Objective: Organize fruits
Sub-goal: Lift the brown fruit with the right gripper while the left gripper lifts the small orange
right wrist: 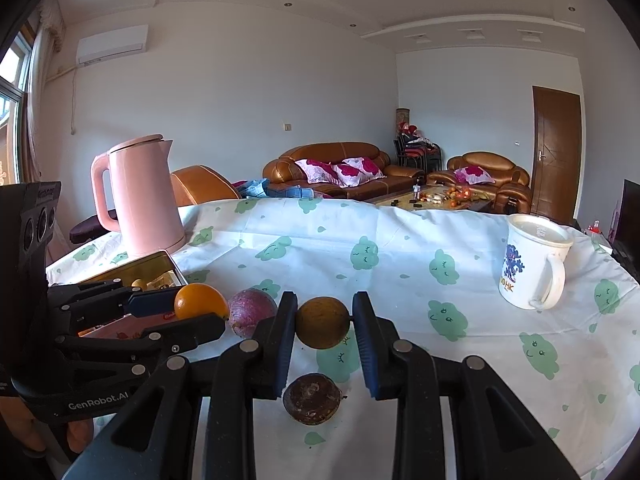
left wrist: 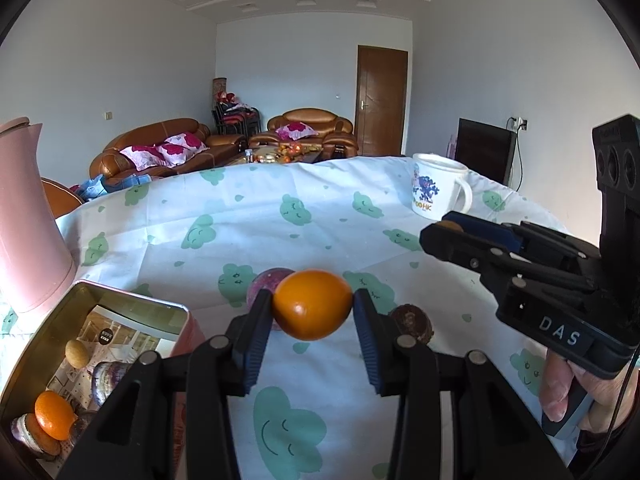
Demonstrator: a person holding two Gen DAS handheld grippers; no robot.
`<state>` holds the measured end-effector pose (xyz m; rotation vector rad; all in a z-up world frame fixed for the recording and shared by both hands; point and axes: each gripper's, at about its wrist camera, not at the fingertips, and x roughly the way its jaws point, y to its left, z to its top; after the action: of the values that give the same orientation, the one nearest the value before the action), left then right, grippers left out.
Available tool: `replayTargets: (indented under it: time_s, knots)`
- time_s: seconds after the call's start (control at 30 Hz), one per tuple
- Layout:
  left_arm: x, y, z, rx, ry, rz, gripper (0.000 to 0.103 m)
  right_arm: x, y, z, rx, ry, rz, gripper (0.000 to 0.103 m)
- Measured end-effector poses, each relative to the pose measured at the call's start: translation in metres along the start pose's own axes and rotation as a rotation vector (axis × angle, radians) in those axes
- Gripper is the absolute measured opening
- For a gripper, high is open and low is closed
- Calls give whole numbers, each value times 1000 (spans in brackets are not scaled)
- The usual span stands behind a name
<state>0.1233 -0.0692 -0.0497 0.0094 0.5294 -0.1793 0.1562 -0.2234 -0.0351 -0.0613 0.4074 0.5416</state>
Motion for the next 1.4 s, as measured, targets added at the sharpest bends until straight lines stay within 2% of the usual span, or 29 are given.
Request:
replayTargets:
  time_s: [0.63, 1.07, 1.4]
  knots:
    - [-16, -2, -1, 11, -83, 35, 43, -17, 7, -2, -30, -84, 4, 30]
    - [-25, -4, -3, 14, -136, 66, 43, -23, 9, -2, -40, -103, 9, 30]
    - [-31, -3, -5, 12, -143, 81, 43, -25, 16, -2, -54, -106, 19, 30]
